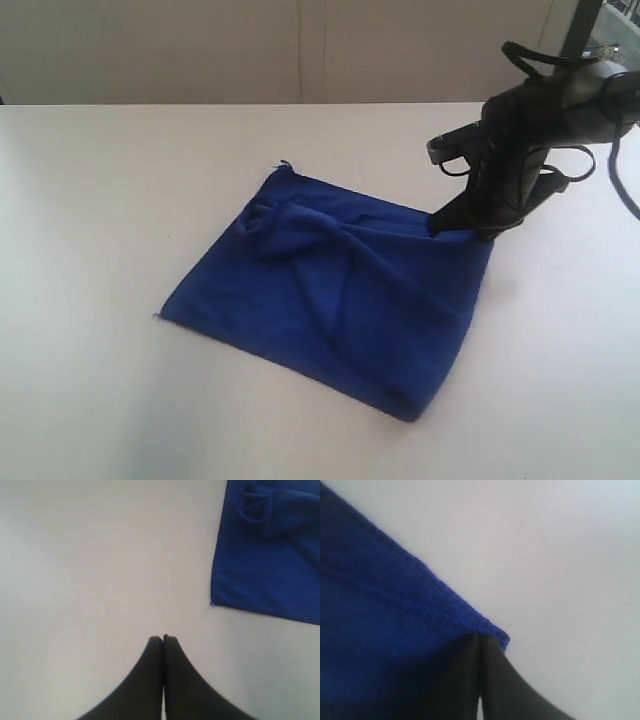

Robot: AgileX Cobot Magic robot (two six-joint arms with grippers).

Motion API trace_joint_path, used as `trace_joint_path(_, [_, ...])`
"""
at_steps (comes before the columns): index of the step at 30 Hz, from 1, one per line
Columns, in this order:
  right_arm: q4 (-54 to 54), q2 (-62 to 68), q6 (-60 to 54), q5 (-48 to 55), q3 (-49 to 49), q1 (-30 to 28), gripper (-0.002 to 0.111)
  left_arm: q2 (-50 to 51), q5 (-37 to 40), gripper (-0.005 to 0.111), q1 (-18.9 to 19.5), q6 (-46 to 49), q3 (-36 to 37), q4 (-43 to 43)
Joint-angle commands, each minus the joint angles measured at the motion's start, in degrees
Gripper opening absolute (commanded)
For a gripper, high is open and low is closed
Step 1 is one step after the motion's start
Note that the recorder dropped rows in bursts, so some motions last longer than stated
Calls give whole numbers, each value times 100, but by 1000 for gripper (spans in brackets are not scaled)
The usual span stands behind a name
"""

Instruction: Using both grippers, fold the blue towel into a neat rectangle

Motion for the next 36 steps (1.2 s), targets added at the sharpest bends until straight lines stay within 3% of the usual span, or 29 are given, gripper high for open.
trace_joint_path(1, [60, -193, 138, 519, 1031, -26, 0, -42, 21, 0, -26, 11, 33, -33])
trace_joint_path(16, [235, -1965, 320, -1070, 3294, 521, 0, -42, 21, 0, -26, 11, 33, -33])
trace_joint_path(28, [305, -2930, 432, -1791, 2731, 549, 0, -42, 21, 0, -26, 11, 33, -33])
trace_joint_path(36, [345, -1874, 255, -2328, 1650, 872, 0, -42, 21, 0, -26, 11, 33, -33])
